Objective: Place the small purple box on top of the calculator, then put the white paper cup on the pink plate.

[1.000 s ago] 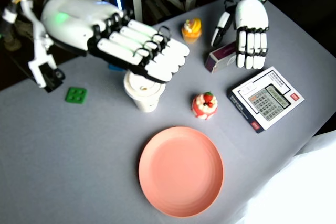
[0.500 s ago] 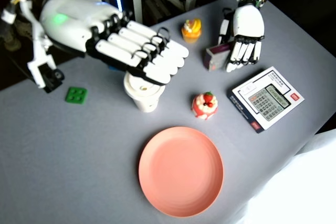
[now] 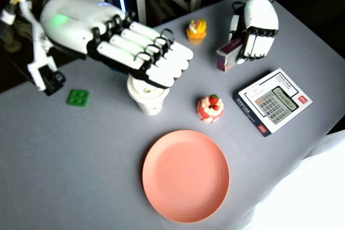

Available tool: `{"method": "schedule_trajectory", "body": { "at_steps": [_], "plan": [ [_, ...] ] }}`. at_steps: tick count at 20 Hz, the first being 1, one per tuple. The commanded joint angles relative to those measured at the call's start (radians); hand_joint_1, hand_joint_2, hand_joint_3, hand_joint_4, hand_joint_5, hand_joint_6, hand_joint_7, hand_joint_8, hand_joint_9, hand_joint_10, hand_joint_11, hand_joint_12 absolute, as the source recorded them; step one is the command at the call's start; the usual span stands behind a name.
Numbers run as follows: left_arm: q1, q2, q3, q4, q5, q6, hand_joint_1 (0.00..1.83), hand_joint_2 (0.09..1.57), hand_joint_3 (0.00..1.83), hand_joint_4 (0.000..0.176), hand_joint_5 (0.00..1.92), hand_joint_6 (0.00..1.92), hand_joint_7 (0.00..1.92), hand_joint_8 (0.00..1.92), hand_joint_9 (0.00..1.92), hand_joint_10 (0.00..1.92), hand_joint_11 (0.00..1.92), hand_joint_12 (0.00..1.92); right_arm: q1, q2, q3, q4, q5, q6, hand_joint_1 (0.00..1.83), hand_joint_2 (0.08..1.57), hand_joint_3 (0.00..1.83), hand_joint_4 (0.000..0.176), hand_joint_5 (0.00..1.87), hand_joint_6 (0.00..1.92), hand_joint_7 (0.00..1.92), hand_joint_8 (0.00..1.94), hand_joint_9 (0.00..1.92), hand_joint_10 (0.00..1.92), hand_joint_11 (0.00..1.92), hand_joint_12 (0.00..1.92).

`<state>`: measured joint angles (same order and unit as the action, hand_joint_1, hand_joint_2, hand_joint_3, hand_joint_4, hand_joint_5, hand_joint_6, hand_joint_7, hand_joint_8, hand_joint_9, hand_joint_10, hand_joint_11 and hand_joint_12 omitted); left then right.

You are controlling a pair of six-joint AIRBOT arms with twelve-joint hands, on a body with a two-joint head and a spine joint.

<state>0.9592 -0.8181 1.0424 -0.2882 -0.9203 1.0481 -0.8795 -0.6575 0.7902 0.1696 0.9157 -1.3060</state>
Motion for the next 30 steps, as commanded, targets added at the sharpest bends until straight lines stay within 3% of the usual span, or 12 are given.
{"method": "schedule_trajectory", "body": {
  "at_steps": [1,13,14,18,19,20,21,22,23,24,27,30],
  "plan": [
    [-0.026,0.004,0.01,-0.009,-0.13,0.003,1.2,1.26,0.0,0.0,0.73,1.11,0.74,1.66,0.7,1.92,0.75,1.92,0.009,-0.002,0.004,0.005,0.131,-0.002,0.24,1.34,0.0,0.0,0.0,0.0,0.0,0.0,0.0,0.0,0.0,0.0],
    [-0.212,-0.151,0.271,-0.278,0.117,0.012,1.22,1.23,0.0,0.0,0.76,1.09,0.81,1.51,0.79,1.72,0.79,1.92,-0.004,-0.017,0.007,0.02,0.133,-0.002,0.23,1.32,0.0,0.0,0.0,0.0,0.0,0.0,0.0,0.0,0.0,0.0],
    [-0.242,-0.17,0.293,-0.3,0.162,0.048,1.21,1.22,0.0,0.0,0.75,1.12,0.83,1.46,0.76,1.35,0.69,1.71,-0.005,-0.017,0.007,0.02,0.133,-0.002,0.23,1.32,0.0,0.0,0.0,0.0,0.0,0.0,0.0,0.0,0.0,0.0],
    [-0.313,-0.226,0.367,-0.391,0.29,0.162,1.2,1.24,0.0,0.0,0.68,1.22,0.81,1.48,0.66,1.45,0.59,1.89,-0.008,-0.021,0.01,0.02,0.133,-0.002,0.23,1.32,0.0,0.0,0.0,0.0,0.0,0.0,0.0,0.0,0.0,0.0],
    [-0.318,-0.23,0.375,-0.408,0.307,0.18,1.27,1.24,0.0,0.0,0.55,0.67,0.74,1.42,0.57,1.36,0.43,1.87,-0.008,-0.022,0.011,0.02,0.133,-0.002,0.21,1.32,0.0,0.0,0.0,0.0,0.0,0.0,0.0,0.0,0.0,0.0],
    [-0.319,-0.231,0.376,-0.417,0.315,0.199,1.12,1.2,0.0,0.0,0.52,0.32,0.57,0.81,0.48,1.14,0.32,1.74,-0.008,-0.022,0.011,0.02,0.133,-0.002,0.21,1.31,0.0,0.0,0.0,0.0,0.0,0.0,0.0,0.0,0.0,0.0],
    [-0.32,-0.231,0.376,-0.423,0.319,0.208,1.12,1.2,0.0,0.0,0.52,0.32,0.57,0.81,0.48,1.14,0.32,1.74,-0.008,-0.022,0.011,0.02,0.133,-0.002,0.21,1.31,0.0,0.0,0.0,0.0,0.0,0.0,0.0,0.0,0.0,0.0],
    [-0.32,-0.231,0.375,-0.422,0.322,0.211,0.99,1.17,0.0,0.0,0.43,0.04,0.45,0.17,0.36,0.61,0.1,1.5,-0.008,-0.022,0.011,0.02,0.133,-0.002,0.23,1.32,0.0,0.0,0.0,0.0,0.0,0.0,0.0,0.0,0.0,0.0],
    [-0.32,-0.23,0.369,-0.406,0.316,0.211,0.85,1.18,0.0,0.0,0.25,0.0,0.26,0.01,0.26,0.21,0.0,1.24,-0.01,-0.022,0.011,0.024,0.133,-0.001,0.23,1.31,0.0,0.0,0.0,0.0,0.0,0.0,0.0,0.0,0.0,0.0],
    [-0.32,-0.23,0.367,-0.403,0.313,0.211,0.85,1.18,0.0,0.0,0.25,0.0,0.26,0.01,0.26,0.21,0.0,1.24,-0.01,-0.022,0.011,0.024,0.133,0.0,0.23,1.31,0.0,0.0,0.0,0.0,0.0,0.0,0.0,0.0,0.0,0.0],
    [-0.32,-0.209,0.332,-0.367,0.271,0.211,0.69,1.11,0.0,0.061,0.03,0.01,0.0,0.0,0.0,0.0,0.0,0.31,-0.011,-0.02,0.01,0.024,0.134,0.013,0.27,1.31,0.0,0.0,0.0,0.0,0.0,0.0,0.0,0.0,0.0,0.0],
    [-0.319,-0.161,0.26,-0.281,0.179,0.198,0.62,1.04,0.0,0.138,0.0,0.0,0.0,0.0,0.0,0.0,0.0,0.01,-0.016,-0.011,0.007,0.012,0.14,0.044,0.3,1.31,0.0,0.0,0.0,0.0,0.0,0.0,0.0,0.0,0.0,0.0]
  ]
}}
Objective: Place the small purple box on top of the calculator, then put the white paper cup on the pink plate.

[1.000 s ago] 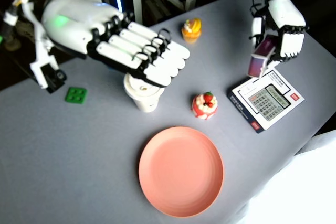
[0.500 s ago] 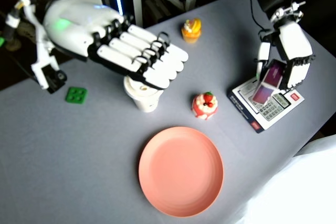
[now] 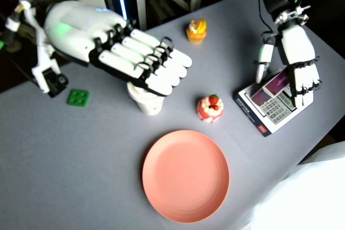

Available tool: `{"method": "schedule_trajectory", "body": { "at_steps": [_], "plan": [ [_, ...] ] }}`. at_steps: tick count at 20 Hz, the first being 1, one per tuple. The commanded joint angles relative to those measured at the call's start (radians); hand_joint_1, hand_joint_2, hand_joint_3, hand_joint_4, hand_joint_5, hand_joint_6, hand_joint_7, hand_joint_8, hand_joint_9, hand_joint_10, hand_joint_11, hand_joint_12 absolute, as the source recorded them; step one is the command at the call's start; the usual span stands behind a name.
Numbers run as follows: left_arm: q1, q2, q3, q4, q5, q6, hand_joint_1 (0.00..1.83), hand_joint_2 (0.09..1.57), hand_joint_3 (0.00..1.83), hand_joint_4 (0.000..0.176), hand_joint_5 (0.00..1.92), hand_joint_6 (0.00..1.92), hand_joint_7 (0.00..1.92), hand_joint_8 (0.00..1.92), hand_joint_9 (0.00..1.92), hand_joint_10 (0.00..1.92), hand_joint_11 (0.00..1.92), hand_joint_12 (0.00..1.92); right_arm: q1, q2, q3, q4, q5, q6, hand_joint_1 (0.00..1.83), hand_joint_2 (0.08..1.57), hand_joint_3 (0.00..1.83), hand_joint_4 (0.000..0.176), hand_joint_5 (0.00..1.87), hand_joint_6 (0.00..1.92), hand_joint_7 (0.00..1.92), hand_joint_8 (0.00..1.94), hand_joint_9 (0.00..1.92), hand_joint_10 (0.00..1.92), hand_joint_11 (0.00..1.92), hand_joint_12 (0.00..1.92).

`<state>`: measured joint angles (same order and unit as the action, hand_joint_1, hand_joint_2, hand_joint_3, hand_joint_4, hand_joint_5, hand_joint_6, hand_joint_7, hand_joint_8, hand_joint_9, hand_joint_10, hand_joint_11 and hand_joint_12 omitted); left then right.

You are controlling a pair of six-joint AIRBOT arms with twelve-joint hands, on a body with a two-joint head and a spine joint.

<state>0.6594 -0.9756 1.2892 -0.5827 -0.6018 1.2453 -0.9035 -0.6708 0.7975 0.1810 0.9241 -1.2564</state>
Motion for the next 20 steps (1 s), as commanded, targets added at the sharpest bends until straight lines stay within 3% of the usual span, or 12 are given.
{"method": "schedule_trajectory", "body": {
  "at_steps": [1,3,6,9,11,12,15,16,17,18,19,20],
  "plan": [
    [-0.019,0.016,-0.015,0.052,-0.181,-0.013,0.59,1.04,0.0,0.162,0.0,0.0,0.0,0.0,0.0,0.0,0.0,0.0,0.004,0.009,0.001,-0.015,0.132,0.025,0.3,1.31,0.0,0.0,0.0,0.0,0.0,0.0,0.0,0.0,0.0,0.0],
    [-0.011,0.051,-0.06,0.12,-0.243,-0.047,0.37,1.03,0.0,0.175,0.0,0.0,0.0,0.0,0.0,0.0,0.0,0.0,-0.003,0.016,0.007,-0.039,0.134,0.084,0.3,1.28,0.0,0.0,0.0,0.0,0.0,0.0,0.0,0.0,0.0,0.0],
    [0.035,0.093,-0.117,0.213,-0.349,-0.12,0.46,1.25,0.03,0.134,0.0,0.0,0.0,0.0,0.0,0.0,0.0,0.18,-0.024,0.016,0.035,-0.088,0.136,0.215,0.33,1.21,0.0,0.0,0.0,0.0,0.0,0.0,0.0,0.0,0.02,0.01],
    [0.06,0.114,-0.154,0.265,-0.399,-0.135,0.49,1.32,0.0,0.128,0.01,0.0,0.0,0.0,0.0,0.0,0.0,0.15,-0.07,0.014,0.061,-0.122,0.136,0.328,0.42,1.04,0.0,0.0,0.0,0.0,0.0,0.0,0.0,0.0,0.0,0.5],
    [0.061,0.117,-0.168,0.298,-0.411,-0.135,0.56,1.35,0.01,0.1,0.01,0.0,0.0,0.0,0.0,0.0,0.0,0.03,-0.094,0.005,0.068,-0.126,0.13,0.355,0.54,1.03,0.0,0.006,0.0,0.0,0.0,0.0,0.0,0.0,0.0,0.31],
    [0.063,0.119,-0.173,0.304,-0.419,-0.135,0.57,1.35,0.0,0.106,0.0,0.0,0.0,0.0,0.0,0.0,0.0,0.01,-0.097,-0.003,0.073,-0.126,0.12,0.361,0.55,1.0,0.0,0.009,0.0,0.0,0.0,0.0,0.0,0.0,0.0,0.36],
    [0.071,0.127,-0.187,0.316,-0.442,-0.135,0.59,1.36,0.01,0.07,0.0,0.0,0.0,0.0,0.0,0.0,0.0,0.0,-0.094,-0.048,0.109,-0.144,0.066,0.405,0.54,0.95,0.0,0.0,0.0,0.0,0.0,0.0,0.01,0.0,0.0,0.86],
    [0.071,0.127,-0.187,0.316,-0.444,-0.135,0.57,1.36,0.0,0.076,0.0,0.0,0.0,0.0,0.0,0.0,0.01,0.0,-0.094,-0.056,0.115,-0.146,0.06,0.411,0.59,0.93,0.0,0.03,0.0,0.0,0.0,0.0,0.0,0.0,0.0,0.72],
    [0.071,0.127,-0.187,0.316,-0.444,-0.135,0.57,1.36,0.0,0.07,0.0,0.0,0.0,0.0,0.0,0.0,0.0,0.0,-0.09,-0.069,0.125,-0.146,0.044,0.414,0.62,0.9,0.0,0.046,0.0,0.0,0.0,0.0,0.0,0.0,0.0,0.21],
    [0.072,0.127,-0.187,0.316,-0.445,-0.135,0.58,1.36,0.0,0.064,0.0,0.0,0.0,0.0,0.0,0.0,0.01,0.0,-0.084,-0.081,0.133,-0.146,0.029,0.415,0.64,0.89,0.0,0.036,0.0,0.0,0.0,0.0,0.0,0.0,0.0,0.04],
    [0.074,0.127,-0.189,0.316,-0.447,-0.135,0.61,1.35,0.0,0.063,0.0,0.0,0.0,0.0,0.0,0.0,0.0,0.0,-0.076,-0.094,0.143,-0.146,0.013,0.415,0.66,0.89,0.0,0.061,0.0,0.0,0.0,0.0,0.0,0.0,0.0,0.01],
    [0.075,0.127,-0.189,0.316,-0.449,-0.135,0.62,1.34,0.0,0.062,0.0,0.0,0.0,0.0,0.0,0.0,0.02,0.01,-0.072,-0.1,0.147,-0.146,0.005,0.415,0.67,0.89,0.0,0.062,0.0,0.0,0.0,0.0,0.0,0.0,0.0,0.0]
  ]
}}
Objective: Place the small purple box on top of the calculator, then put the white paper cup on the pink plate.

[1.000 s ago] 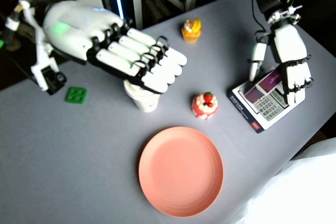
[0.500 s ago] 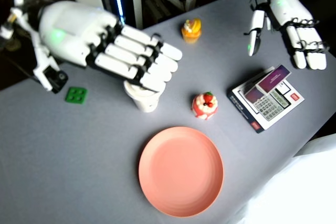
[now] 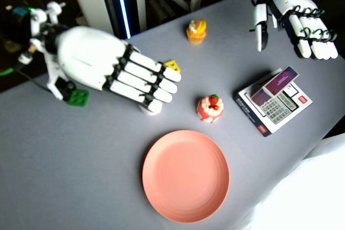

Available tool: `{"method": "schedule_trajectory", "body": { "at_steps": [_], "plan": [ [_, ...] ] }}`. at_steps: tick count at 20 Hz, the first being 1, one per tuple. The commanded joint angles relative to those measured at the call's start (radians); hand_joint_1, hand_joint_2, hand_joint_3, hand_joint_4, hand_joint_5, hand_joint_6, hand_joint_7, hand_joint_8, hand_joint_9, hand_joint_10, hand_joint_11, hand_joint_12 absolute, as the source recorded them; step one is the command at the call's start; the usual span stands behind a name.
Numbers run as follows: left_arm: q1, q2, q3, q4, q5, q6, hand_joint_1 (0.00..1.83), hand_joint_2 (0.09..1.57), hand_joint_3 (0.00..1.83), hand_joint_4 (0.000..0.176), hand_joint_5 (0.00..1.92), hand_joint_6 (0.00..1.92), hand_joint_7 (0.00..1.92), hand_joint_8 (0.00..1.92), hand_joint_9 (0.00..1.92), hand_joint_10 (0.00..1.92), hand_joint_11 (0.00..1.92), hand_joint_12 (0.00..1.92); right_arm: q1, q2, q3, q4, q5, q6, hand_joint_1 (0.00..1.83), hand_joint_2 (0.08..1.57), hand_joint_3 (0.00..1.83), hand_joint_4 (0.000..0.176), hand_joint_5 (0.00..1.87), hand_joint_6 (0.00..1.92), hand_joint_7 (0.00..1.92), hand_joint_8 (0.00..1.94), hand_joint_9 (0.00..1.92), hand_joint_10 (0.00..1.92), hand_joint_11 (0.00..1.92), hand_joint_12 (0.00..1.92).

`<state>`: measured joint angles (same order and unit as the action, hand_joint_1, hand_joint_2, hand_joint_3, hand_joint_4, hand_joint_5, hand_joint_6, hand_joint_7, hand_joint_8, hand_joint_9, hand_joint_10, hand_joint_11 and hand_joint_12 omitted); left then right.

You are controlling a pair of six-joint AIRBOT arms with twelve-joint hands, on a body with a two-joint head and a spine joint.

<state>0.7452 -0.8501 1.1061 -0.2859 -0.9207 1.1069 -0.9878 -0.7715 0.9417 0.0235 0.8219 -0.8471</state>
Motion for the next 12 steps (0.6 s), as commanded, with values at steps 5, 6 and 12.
{"method": "schedule_trajectory", "body": {
  "at_steps": [5,6,12],
  "plan": [
    [-0.006,0.002,-0.008,0.016,-0.137,0.002,0.61,1.34,0.0,0.069,0.01,0.0,0.0,0.0,0.0,0.0,0.01,0.02,0.047,-0.059,0.048,0.012,0.024,0.009,0.73,0.9,0.01,0.043,0.0,0.0,0.0,0.0,0.0,0.0,0.0,1.25],
    [-0.005,0.002,-0.008,0.016,-0.139,0.001,0.63,1.34,0.0,0.074,0.02,0.01,0.0,0.0,0.0,0.0,0.01,0.02,0.05,-0.066,0.054,0.012,0.015,0.01,0.73,0.9,0.01,0.024,0.0,0.0,0.0,0.0,0.0,0.0,0.0,1.34],
    [-0.002,0.002,-0.011,0.017,-0.144,-0.001,0.64,1.32,0.0,0.091,0.03,0.0,0.0,0.0,0.0,0.0,0.0,0.0,0.061,-0.107,0.094,-0.017,-0.035,0.065,0.82,0.99,0.01,0.0,0.03,0.0,0.07,0.0,0.15,0.13,0.0,1.24]
  ]
}}
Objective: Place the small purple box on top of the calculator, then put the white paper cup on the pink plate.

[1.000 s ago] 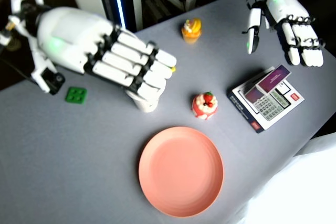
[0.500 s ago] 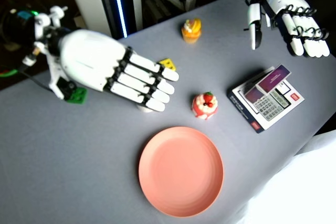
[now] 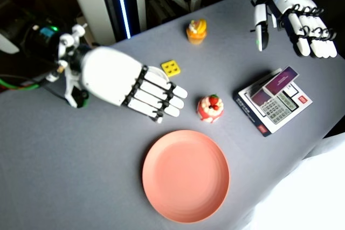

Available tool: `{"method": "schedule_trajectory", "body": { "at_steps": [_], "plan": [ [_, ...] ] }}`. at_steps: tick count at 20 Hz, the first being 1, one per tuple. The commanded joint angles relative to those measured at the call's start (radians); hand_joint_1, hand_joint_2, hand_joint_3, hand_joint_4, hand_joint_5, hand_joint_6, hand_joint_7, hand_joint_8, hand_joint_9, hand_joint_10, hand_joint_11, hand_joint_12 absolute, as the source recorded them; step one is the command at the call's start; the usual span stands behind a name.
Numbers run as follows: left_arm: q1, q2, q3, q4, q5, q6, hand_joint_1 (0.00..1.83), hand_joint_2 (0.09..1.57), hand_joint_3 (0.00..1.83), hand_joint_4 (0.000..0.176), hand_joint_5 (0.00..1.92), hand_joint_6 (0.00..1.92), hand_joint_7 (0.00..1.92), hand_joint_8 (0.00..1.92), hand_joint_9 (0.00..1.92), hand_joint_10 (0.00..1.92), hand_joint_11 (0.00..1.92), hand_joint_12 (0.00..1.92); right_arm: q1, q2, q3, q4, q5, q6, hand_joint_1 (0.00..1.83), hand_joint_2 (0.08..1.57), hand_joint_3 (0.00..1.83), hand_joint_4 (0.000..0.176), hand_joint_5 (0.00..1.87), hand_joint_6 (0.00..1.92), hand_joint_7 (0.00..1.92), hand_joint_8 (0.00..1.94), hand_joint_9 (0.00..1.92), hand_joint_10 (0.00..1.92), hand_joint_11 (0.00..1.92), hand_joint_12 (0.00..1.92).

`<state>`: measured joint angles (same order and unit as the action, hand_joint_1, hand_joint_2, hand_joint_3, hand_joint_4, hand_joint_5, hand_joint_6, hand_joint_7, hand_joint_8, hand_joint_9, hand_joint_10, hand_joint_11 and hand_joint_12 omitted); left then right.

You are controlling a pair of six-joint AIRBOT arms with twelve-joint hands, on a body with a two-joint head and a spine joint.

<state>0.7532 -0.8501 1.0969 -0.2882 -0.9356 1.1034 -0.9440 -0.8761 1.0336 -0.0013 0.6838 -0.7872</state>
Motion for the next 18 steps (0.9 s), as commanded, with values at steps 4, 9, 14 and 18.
{"method": "schedule_trajectory", "body": {
  "at_steps": [4,9,14,18],
  "plan": [
    [-0.007,0.002,-0.002,0.011,-0.135,0.002,0.65,1.33,0.0,0.086,0.04,0.01,0.0,0.0,0.0,0.0,0.0,0.0,0.022,-0.005,0.008,0.003,0.097,0.012,1.02,1.09,0.0,0.0,0.29,0.27,0.46,0.1,0.39,1.0,0.3,1.6],
    [0.003,0.002,-0.002,0.003,-0.139,0.0,0.66,1.34,0.0,0.078,0.04,0.0,0.0,0.0,0.0,0.0,0.01,0.0,0.026,-0.005,0.011,0.003,0.097,0.019,1.19,1.09,0.0,0.0,0.25,1.07,0.39,0.95,0.57,1.55,0.57,1.9],
    [0.019,0.01,-0.002,-0.005,-0.151,-0.013,0.67,1.33,0.0,0.082,0.05,0.01,0.0,0.0,0.0,0.0,0.01,0.01,0.054,0.013,0.012,0.003,0.147,0.032,1.14,1.15,0.01,0.0,0.2,1.11,0.24,1.2,0.48,1.7,0.59,1.92],
    [0.03,0.01,-0.007,-0.003,-0.161,-0.017,0.6,1.32,0.0,0.099,0.05,0.01,0.0,0.0,0.0,0.0,0.0,0.0,0.109,0.02,0.035,0.022,0.177,0.031,1.13,1.14,0.0,0.0,0.1,1.03,0.17,1.13,0.29,1.68,0.41,1.92]
  ]
}}
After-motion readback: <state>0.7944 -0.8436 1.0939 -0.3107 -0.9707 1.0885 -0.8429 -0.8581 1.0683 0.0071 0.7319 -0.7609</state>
